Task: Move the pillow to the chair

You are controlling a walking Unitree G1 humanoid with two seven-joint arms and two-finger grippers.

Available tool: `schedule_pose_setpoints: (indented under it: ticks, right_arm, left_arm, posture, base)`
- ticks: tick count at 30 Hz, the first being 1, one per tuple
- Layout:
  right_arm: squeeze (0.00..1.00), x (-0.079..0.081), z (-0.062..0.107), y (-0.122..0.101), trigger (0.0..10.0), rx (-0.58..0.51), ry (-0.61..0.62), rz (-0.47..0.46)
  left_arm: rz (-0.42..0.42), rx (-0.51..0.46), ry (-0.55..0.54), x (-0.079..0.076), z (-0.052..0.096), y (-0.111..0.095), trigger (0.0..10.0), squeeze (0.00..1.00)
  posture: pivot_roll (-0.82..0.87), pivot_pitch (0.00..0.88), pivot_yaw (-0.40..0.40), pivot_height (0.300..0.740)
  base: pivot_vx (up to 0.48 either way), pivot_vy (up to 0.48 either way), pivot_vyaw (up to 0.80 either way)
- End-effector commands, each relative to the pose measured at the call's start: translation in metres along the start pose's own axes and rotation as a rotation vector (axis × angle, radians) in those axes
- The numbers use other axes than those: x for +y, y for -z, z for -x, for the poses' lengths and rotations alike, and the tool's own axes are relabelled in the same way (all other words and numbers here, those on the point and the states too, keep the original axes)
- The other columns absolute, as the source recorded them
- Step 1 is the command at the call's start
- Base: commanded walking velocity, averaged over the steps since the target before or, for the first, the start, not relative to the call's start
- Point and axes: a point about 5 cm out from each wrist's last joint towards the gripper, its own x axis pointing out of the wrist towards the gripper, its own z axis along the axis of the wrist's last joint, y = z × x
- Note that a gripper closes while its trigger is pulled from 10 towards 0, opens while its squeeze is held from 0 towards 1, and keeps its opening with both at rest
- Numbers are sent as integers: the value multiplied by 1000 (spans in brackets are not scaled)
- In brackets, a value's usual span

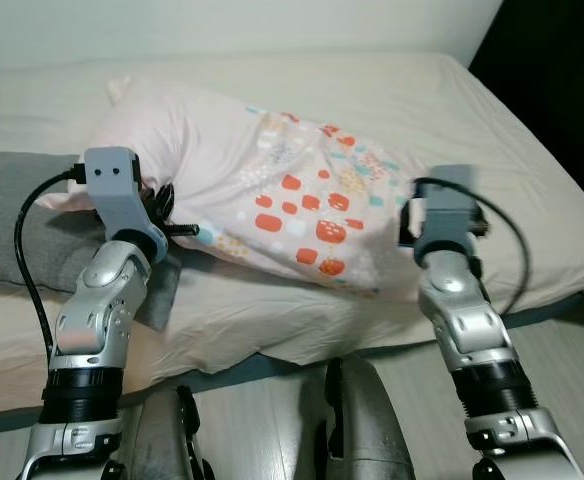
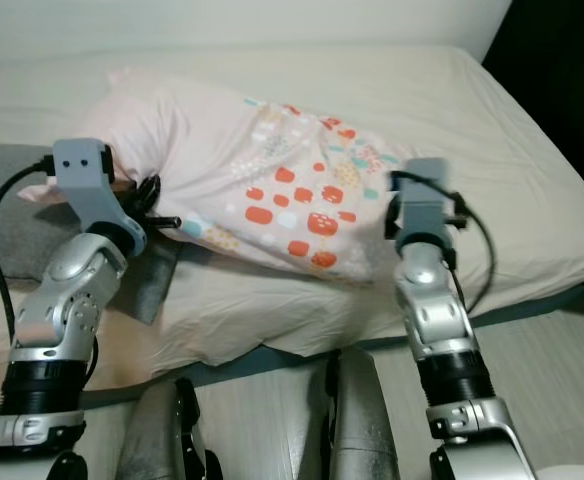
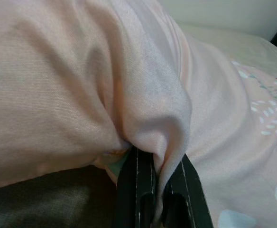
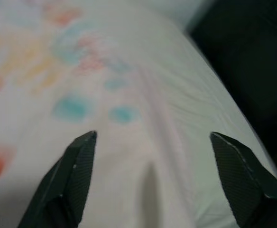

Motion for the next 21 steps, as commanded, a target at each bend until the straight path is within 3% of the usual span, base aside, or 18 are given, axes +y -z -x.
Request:
schedule_pose_setpoints:
  ticks: [1,2,3,5,6,7,9,11,16,21]
  right_arm:
    - [0,12,0,5,10000,-5,-98,123]
    - [0,20,2,-2,10000,-49,-179,197]
    - [0,20,2,-2,10000,-49,-179,197]
    - [0,34,6,-13,10000,-120,-299,266]
    - [0,34,6,-13,10000,-120,-299,266]
    - [0,57,19,-25,10000,-165,-494,201]
    - [0,57,19,-25,10000,-165,-494,201]
    - [0,77,40,-36,10000,-188,-676,167]
    - [0,86,59,-39,10000,-187,-767,176]
    - [0,83,71,-36,10000,-150,-797,201]
  left_arm:
    - [-1,33,-4,-1,4,8,0,0]
    - [-1,34,-4,-1,5,9,0,0]
    - [-1,34,-4,-1,5,9,0,0]
    - [-1,36,-6,0,7,9,0,0]
    - [-1,36,-6,0,7,9,0,0]
    - [-2,38,-10,0,8,10,0,0]
    - [-2,38,-10,0,8,10,0,0]
    - [-2,38,-12,1,8,10,0,0]
    - [-3,37,-14,1,9,9,0,0]
    - [-3,42,-14,2,10,10,0,0]
  posture:
    - [-24,210,-42,574]
    - [-26,207,-44,574]
    - [-26,207,-44,574]
    - [-29,203,-47,574]
    - [-29,203,-47,574]
    - [-25,198,-51,574]
    - [-25,198,-51,574]
    - [-23,197,-53,574]
    - [-22,198,-56,574]
    - [-27,210,-50,574]
  base:
    - [0,0,0]
    - [0,0,0]
    - [0,0,0]
    - [0,0,0]
    - [0,0,0]
    - [0,0,0]
    - [0,0,0]
    - [0,0,0]
    - [0,0,0]
    - [0,0,0]
